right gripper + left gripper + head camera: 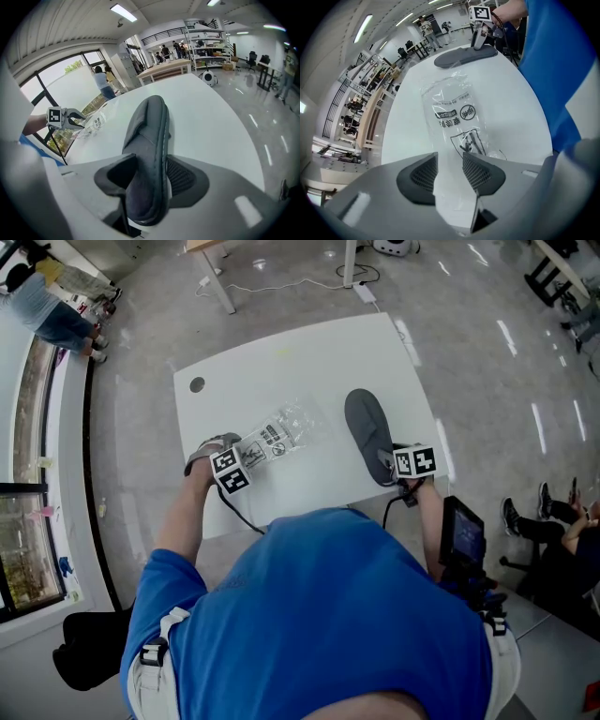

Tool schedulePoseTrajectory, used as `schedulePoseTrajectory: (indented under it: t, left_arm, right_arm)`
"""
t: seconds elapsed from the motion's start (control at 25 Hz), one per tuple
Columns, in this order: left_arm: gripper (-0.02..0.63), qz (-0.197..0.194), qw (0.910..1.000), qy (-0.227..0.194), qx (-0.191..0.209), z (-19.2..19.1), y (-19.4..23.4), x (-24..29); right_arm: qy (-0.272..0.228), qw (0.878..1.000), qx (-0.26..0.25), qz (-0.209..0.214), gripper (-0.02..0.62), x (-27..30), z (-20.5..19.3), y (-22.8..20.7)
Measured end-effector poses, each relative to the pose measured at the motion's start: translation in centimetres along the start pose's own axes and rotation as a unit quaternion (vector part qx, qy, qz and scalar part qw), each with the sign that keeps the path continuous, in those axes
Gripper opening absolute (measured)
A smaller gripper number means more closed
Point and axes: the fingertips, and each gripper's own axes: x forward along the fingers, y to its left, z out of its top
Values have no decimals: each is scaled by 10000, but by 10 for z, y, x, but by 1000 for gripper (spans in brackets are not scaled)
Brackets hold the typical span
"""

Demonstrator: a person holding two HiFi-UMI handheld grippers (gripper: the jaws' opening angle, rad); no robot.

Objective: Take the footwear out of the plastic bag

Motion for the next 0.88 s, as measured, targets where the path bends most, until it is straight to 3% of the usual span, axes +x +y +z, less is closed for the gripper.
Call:
schedulePoseTrajectory:
  t: [0.28, 0.6, 0.76, 0.88]
  left_arm:
    - [277, 326, 9994, -91, -66, -4, 6, -7]
    - [301, 1000, 9930, -499, -375, -1, 21, -44]
    - [298, 1415, 9851, -723, -663, -1, 28, -67]
    - [273, 1853, 9730, -1040, -903, 4, 28, -92]
  right_arm:
    - [34, 9994, -261, -228, 204, 1, -1, -3]
    - [-52, 9986, -458, -253, 206, 2, -1, -1]
    - [-244, 9978, -576, -213, 206, 2, 2, 4]
    - [-460, 9961, -732, -171, 206, -5, 5, 13]
